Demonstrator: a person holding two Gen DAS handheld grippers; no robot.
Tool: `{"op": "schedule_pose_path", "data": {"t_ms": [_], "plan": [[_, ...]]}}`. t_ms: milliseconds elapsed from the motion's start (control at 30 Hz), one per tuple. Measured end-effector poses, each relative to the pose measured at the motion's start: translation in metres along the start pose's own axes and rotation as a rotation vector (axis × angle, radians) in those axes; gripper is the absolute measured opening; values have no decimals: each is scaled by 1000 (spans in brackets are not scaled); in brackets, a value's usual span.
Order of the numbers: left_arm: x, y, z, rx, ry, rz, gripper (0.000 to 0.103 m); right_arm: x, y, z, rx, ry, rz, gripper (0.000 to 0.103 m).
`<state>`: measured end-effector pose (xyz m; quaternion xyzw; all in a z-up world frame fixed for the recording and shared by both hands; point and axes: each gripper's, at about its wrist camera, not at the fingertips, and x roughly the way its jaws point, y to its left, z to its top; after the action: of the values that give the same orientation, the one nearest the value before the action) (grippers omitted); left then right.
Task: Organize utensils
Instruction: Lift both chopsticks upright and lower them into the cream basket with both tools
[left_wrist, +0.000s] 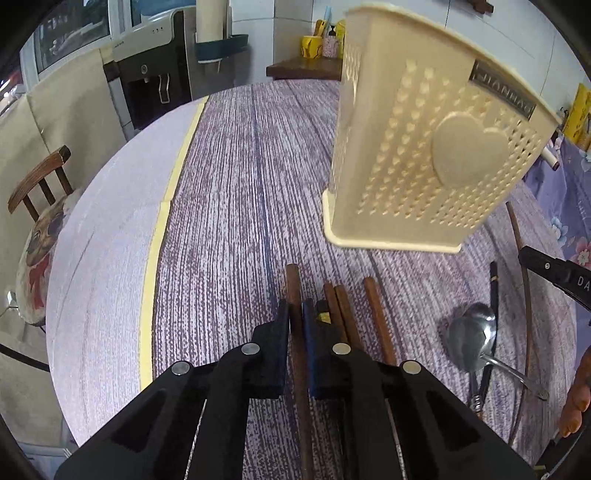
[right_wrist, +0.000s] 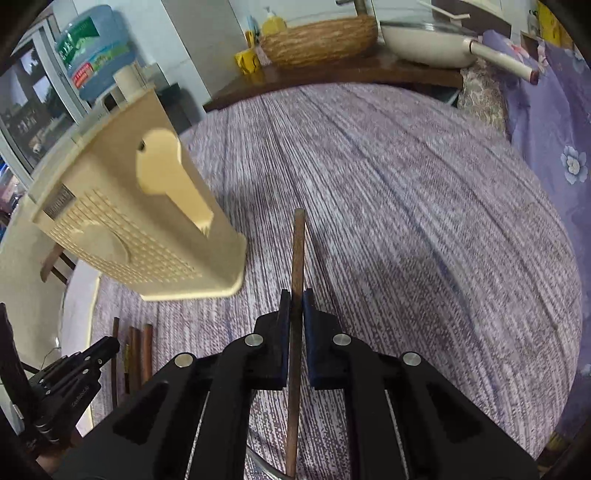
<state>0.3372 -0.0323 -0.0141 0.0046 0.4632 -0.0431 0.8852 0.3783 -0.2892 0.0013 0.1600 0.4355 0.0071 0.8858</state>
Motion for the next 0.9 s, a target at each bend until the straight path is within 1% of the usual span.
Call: {"op": "schedule_pose_path", "data": {"t_ms": [167, 333, 433, 533, 667, 900], "plan": [[-31, -5, 12, 19, -97, -33, 8, -32, 7, 10, -37, -94, 46, 8], [-77, 0, 24, 14, -208, -72, 8, -83, 17, 18, -104, -220, 64, 8], [-105, 1, 28, 14, -274, -92, 8, -112, 21, 22, -133, -267, 88, 8], [-122, 3, 30, 14, -321, -103, 8, -131, 24, 23, -162, -285, 100, 8], [-134, 6, 31, 19, -367, -88, 8, -144, 26, 21, -185, -293, 114, 7], [-142, 11, 29, 22, -388, -92, 8, -158, 30, 19, -215, -305, 118, 7]]}}
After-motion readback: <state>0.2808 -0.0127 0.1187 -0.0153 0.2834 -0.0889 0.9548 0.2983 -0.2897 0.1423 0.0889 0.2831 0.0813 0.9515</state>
